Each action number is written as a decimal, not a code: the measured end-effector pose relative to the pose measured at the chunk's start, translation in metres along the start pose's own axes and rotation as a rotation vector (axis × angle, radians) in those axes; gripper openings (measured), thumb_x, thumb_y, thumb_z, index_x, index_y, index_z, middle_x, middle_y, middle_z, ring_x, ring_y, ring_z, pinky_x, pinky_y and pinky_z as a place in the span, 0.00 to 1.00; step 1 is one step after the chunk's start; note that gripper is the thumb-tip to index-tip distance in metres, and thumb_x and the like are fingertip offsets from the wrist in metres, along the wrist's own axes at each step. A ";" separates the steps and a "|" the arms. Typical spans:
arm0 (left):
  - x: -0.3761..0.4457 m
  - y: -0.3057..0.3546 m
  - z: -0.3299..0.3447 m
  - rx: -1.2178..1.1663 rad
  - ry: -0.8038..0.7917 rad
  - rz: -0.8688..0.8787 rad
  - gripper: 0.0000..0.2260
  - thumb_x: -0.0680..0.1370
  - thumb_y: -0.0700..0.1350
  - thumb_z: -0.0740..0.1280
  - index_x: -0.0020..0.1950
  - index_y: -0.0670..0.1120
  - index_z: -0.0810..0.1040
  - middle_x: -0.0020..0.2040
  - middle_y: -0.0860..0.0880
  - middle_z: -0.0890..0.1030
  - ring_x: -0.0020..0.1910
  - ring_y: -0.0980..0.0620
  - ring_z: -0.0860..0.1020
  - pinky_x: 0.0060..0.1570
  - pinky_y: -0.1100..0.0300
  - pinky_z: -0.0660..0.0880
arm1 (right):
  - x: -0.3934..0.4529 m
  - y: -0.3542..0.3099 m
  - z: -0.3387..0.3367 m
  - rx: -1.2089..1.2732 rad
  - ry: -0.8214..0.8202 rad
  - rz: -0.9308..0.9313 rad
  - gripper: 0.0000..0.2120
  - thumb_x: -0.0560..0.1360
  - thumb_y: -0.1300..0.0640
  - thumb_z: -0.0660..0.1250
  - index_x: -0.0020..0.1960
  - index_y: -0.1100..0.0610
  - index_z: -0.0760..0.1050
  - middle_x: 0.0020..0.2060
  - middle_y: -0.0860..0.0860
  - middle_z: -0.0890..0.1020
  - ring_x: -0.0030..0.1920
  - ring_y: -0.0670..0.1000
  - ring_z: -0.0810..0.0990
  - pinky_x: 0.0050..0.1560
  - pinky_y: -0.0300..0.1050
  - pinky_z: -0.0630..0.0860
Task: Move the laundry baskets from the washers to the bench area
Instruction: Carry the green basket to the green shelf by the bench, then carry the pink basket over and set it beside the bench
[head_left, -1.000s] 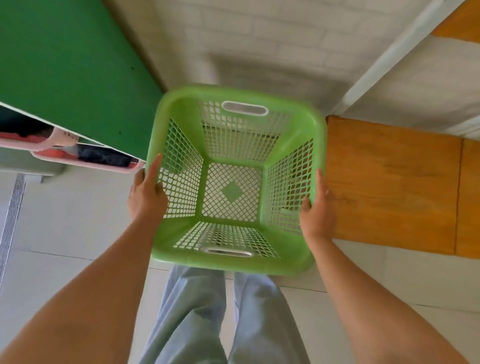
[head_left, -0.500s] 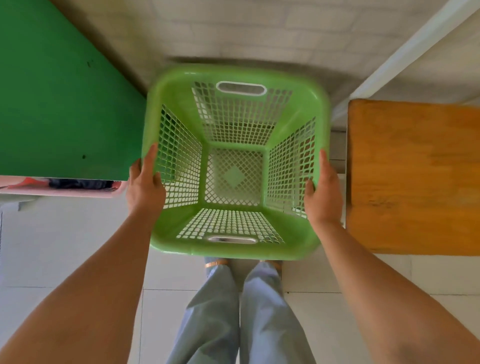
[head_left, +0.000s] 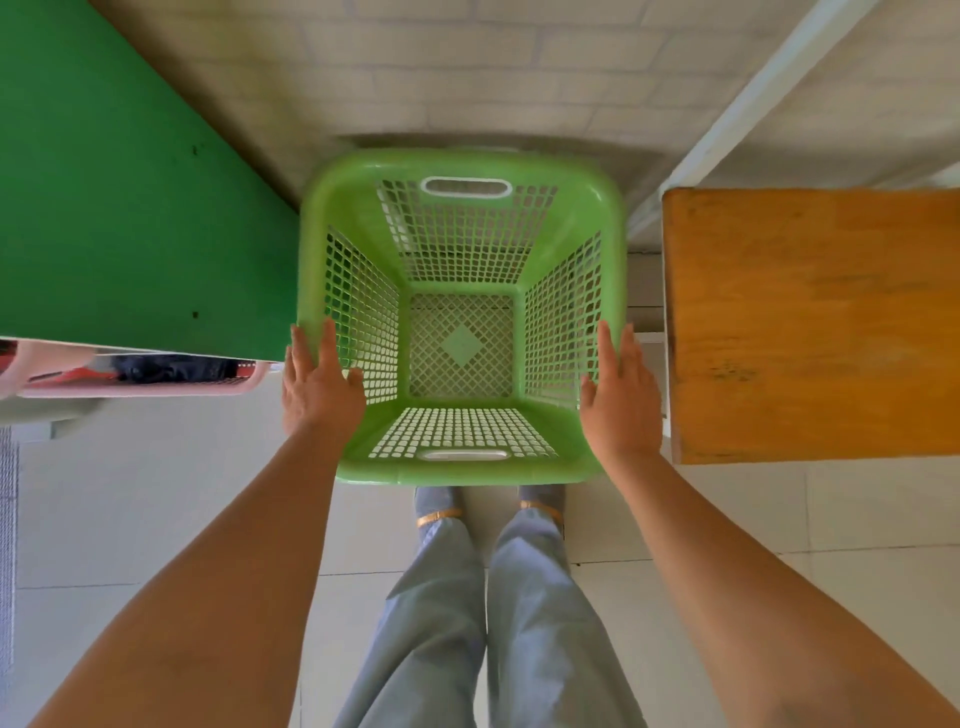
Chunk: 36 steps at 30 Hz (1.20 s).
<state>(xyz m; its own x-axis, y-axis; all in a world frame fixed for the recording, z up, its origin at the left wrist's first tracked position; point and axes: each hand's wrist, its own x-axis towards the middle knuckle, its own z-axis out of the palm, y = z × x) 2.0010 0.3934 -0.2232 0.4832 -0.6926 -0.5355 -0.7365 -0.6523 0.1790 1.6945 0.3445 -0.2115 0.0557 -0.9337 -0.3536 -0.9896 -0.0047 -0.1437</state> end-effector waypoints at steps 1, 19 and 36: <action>-0.007 0.004 -0.006 0.012 -0.023 0.015 0.31 0.81 0.50 0.58 0.79 0.54 0.43 0.80 0.46 0.44 0.78 0.41 0.49 0.74 0.43 0.55 | -0.010 -0.001 -0.007 0.001 -0.007 -0.003 0.32 0.81 0.54 0.57 0.79 0.53 0.45 0.78 0.60 0.53 0.77 0.59 0.56 0.72 0.56 0.63; -0.214 0.142 -0.088 0.359 -0.049 0.610 0.24 0.80 0.49 0.59 0.73 0.39 0.63 0.72 0.37 0.67 0.70 0.37 0.66 0.70 0.46 0.60 | -0.235 0.139 -0.153 0.103 -0.041 0.319 0.27 0.83 0.48 0.49 0.79 0.54 0.49 0.78 0.56 0.55 0.77 0.58 0.54 0.75 0.55 0.56; -0.463 0.418 0.082 0.522 -0.226 1.082 0.22 0.82 0.51 0.54 0.75 0.45 0.62 0.73 0.42 0.67 0.70 0.39 0.67 0.68 0.47 0.65 | -0.429 0.436 -0.169 0.320 0.063 0.750 0.26 0.83 0.46 0.49 0.77 0.55 0.56 0.75 0.55 0.63 0.74 0.56 0.63 0.72 0.49 0.62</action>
<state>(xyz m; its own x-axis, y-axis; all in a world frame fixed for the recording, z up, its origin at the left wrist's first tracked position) 1.4304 0.4664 0.0324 -0.5514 -0.6982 -0.4566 -0.8342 0.4648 0.2966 1.2168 0.6825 0.0334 -0.6236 -0.6661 -0.4091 -0.6740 0.7233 -0.1502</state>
